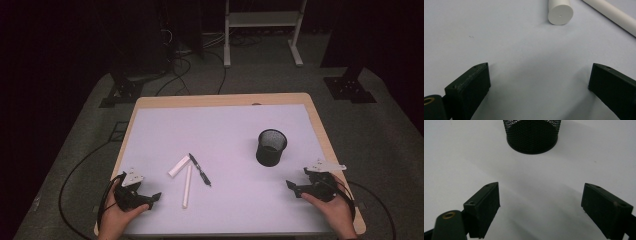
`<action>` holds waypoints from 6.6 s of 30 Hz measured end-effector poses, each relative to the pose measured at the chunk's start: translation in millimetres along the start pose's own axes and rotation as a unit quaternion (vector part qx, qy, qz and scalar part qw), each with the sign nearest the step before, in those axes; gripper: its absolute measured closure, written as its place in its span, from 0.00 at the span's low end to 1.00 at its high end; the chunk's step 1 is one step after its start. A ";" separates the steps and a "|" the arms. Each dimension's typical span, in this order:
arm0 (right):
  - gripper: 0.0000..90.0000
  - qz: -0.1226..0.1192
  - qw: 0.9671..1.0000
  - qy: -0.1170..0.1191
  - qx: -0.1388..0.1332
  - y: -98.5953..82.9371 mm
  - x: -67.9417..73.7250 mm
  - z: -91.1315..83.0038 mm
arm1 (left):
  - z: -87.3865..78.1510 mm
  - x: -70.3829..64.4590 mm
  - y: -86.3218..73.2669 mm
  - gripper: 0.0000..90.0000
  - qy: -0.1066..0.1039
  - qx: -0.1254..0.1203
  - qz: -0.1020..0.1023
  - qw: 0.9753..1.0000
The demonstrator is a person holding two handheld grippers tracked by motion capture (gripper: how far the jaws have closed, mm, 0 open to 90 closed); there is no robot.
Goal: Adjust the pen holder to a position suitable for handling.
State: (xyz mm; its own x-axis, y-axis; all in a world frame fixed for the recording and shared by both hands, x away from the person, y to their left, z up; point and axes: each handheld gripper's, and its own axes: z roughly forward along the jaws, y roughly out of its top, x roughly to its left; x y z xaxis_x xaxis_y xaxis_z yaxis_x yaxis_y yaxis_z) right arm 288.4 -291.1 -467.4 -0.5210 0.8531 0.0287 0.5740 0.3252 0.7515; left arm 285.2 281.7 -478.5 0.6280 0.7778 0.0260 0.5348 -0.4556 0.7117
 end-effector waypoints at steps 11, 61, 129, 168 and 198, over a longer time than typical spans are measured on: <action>0.17 -0.001 1.000 0.003 0.000 8.1 -2.3 -3.0 | 0.0 0.0 0.0 0.03 0.000 0.000 0.000 1.000; 0.41 -0.001 1.000 0.011 -0.013 58.9 -11.7 -22.7 | 0.0 -0.1 -0.2 0.03 0.000 -0.001 0.000 1.000; 0.54 0.003 1.000 -0.001 -0.012 132.1 -24.8 15.9 | 0.2 -0.5 -0.3 0.03 0.000 -0.002 -0.003 1.000; 0.76 0.032 0.997 0.017 0.073 136.7 -28.4 59.7 | 0.1 -0.1 -0.1 0.03 0.000 0.000 0.000 1.000; 0.91 0.040 0.996 0.021 0.077 138.4 -25.8 51.3 | 0.1 -0.2 -0.1 0.03 0.000 0.000 -0.001 1.000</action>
State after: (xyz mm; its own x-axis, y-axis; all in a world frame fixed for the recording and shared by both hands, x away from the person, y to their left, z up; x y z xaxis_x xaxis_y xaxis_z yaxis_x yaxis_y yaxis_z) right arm 413.7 -247.2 -397.9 -0.4944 0.8617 0.1145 0.7032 0.3190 0.6355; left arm 285.1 281.5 -478.7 0.6271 0.7785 0.0256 0.5353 -0.4546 0.7119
